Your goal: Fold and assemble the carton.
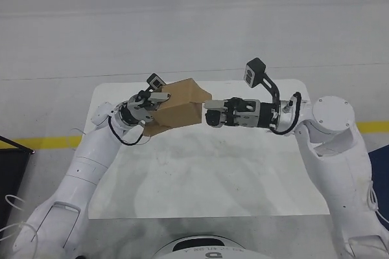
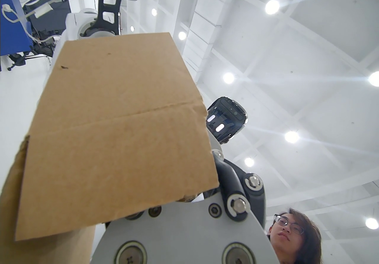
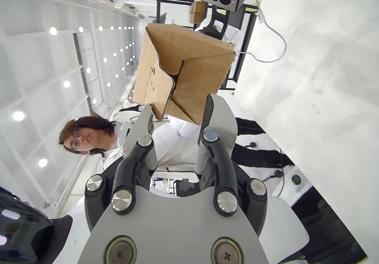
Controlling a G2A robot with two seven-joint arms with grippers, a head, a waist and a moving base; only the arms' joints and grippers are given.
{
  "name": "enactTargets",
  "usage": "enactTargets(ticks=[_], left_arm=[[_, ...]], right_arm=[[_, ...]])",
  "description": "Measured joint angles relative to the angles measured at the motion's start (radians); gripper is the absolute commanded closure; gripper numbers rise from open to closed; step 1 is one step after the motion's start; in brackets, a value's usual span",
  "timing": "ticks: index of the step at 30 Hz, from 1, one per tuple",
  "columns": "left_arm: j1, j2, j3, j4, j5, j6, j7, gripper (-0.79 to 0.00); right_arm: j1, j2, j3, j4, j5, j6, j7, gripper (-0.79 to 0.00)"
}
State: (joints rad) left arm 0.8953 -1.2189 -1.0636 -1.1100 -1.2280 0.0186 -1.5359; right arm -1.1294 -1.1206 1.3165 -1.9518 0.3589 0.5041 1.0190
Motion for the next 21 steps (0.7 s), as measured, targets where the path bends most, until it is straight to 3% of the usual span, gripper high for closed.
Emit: enactTargets(ticks=[3,10,21], left_arm=[[0.004,0.002,-0.004,-0.007,0.008,-0.006,0.000,0.000],[0.019,0.011,-0.027,-0.031,0.024,-0.011,0.000,0.000],[0.053,0.015,-0.016,-0.075,0.004,0.005,0.000,0.000]], right_arm=[[0.019,0.006,-0.018,-0.012,-0.052,0.028,0.005,-0.582],[0.057,0.010,-0.060,-0.015,-0.098,0.048,-0.013,-0.720],[0.093,0.013,-0.107,0.053,-0.087,0.065,-0.030,-0.646]])
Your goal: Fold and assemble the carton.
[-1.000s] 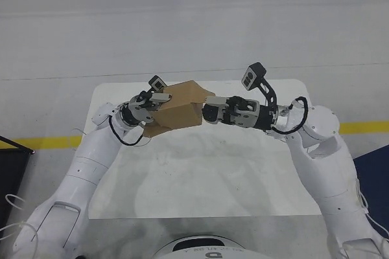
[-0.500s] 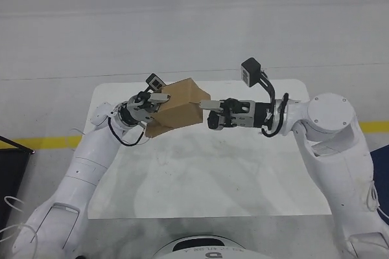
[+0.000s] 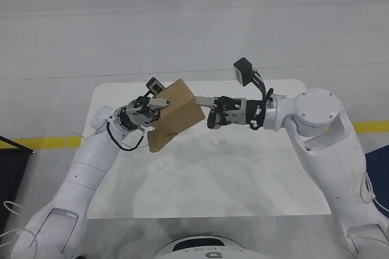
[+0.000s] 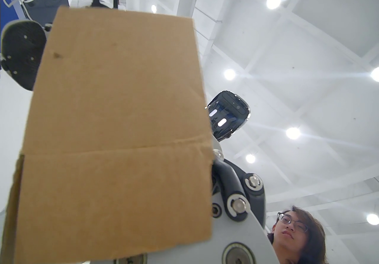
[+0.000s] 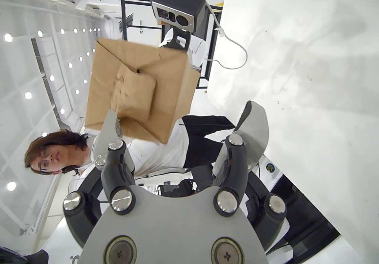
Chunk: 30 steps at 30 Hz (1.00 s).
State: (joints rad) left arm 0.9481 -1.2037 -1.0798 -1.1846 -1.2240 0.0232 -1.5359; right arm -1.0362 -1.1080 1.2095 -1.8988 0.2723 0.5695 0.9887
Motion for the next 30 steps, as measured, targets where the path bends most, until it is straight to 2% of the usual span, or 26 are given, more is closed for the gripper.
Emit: enactTargets(ticks=[2,7,11,16,22,30], left_arm=[[0.001,0.000,0.003,-0.004,-0.003,0.000,0.000,0.000],[0.001,0.001,0.013,-0.017,-0.015,0.011,0.000,0.000],[0.003,0.003,0.026,-0.032,-0.031,0.040,0.000,0.000],[0.010,0.006,0.045,-0.044,-0.070,0.089,0.000,0.000],[0.018,0.014,0.047,-0.026,-0.109,0.136,0.000,0.000],[0.019,0.015,0.046,-0.022,-0.111,0.141,0.000,0.000]], right_arm=[[0.002,0.002,-0.003,0.001,-0.003,0.004,0.003,-0.640],[0.005,0.010,-0.009,-0.004,-0.016,0.018,0.039,-0.699],[0.007,0.017,-0.010,-0.002,-0.013,0.010,0.076,-0.782],[0.007,0.022,-0.012,0.005,0.008,-0.013,0.107,-0.782],[-0.005,0.022,0.015,0.012,0.068,-0.069,0.067,-0.785],[-0.005,0.022,0.014,0.012,0.063,-0.066,0.068,-0.785]])
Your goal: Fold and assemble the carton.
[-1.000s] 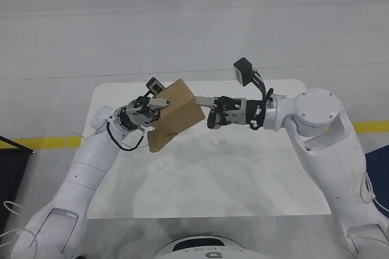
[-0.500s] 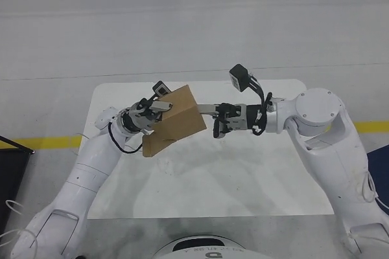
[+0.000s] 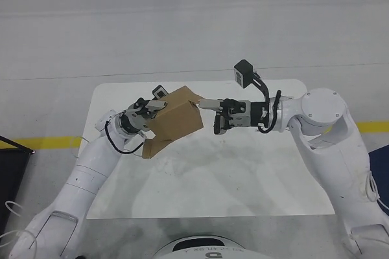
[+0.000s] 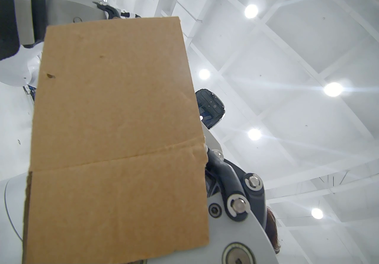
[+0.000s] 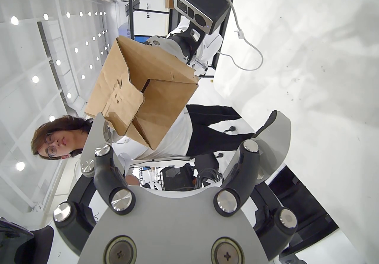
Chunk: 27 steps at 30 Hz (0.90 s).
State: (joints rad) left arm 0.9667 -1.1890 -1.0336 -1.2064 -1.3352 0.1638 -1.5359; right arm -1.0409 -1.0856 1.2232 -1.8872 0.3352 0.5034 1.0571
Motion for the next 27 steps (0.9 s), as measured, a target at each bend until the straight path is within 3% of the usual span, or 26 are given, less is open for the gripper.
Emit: enactTargets(ticks=[12,27], left_arm=[[0.017,0.004,-0.032,-0.032,0.040,0.029,-0.001,0.000],[0.005,-0.004,-0.027,-0.034,0.084,0.022,0.000,0.000]], right_arm=[[-0.089,0.011,0.072,0.009,0.083,-0.034,-0.075,-0.785],[-0.055,0.029,0.012,0.001,0.023,-0.016,0.052,-0.785]])
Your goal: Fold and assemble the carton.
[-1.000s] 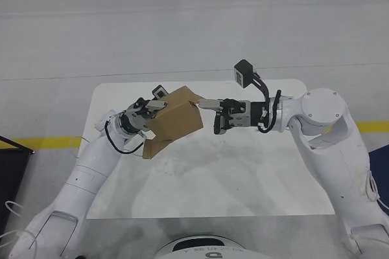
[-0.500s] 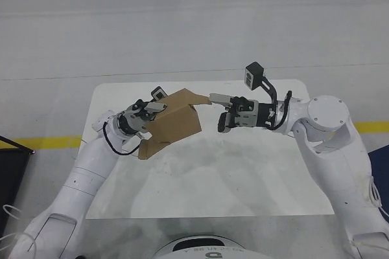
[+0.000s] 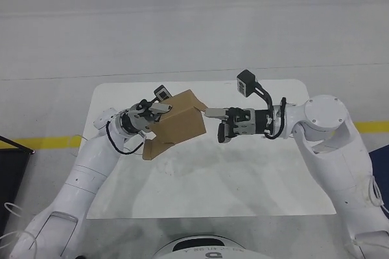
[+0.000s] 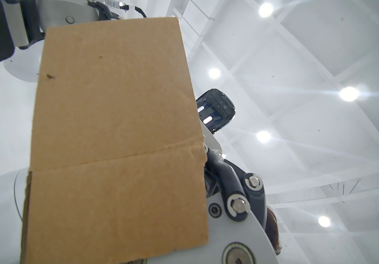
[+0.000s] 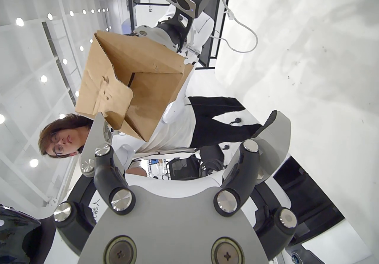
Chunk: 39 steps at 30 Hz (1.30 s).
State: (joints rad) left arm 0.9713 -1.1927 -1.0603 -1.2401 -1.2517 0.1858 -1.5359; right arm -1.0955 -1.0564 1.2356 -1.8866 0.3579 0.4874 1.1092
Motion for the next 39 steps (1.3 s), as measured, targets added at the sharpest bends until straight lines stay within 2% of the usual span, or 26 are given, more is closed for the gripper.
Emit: enactTargets(ticks=[12,16,20,29,32,35,39], left_arm=[[0.005,-0.007,0.025,-0.025,-0.001,0.017,0.000,0.000],[0.000,-0.009,0.029,-0.021,-0.004,0.018,0.000,0.000],[0.001,-0.010,0.026,-0.002,-0.021,0.019,0.000,0.000],[0.001,-0.011,0.024,0.009,-0.024,0.028,0.000,0.000],[0.008,-0.012,0.026,-0.003,-0.031,0.032,0.011,0.000],[0.036,-0.018,0.038,-0.055,-0.060,0.061,0.025,0.000],[0.046,-0.035,0.064,-0.075,-0.135,0.030,-0.001,0.000]], right_arm=[[0.051,-0.014,-0.121,0.046,0.039,-0.022,-0.020,-0.785],[0.066,-0.014,-0.119,0.057,0.046,-0.024,-0.035,-0.785],[0.048,-0.004,-0.056,0.061,0.067,-0.033,-0.055,-0.785],[-0.093,0.027,0.148,0.025,0.147,-0.058,-0.073,-0.785],[-0.140,0.031,0.207,0.015,0.184,-0.090,-0.120,-0.785],[-0.191,0.032,0.269,0.015,0.237,-0.147,-0.176,-0.785],[-0.272,0.030,0.355,0.006,0.312,-0.248,-0.244,-0.785]])
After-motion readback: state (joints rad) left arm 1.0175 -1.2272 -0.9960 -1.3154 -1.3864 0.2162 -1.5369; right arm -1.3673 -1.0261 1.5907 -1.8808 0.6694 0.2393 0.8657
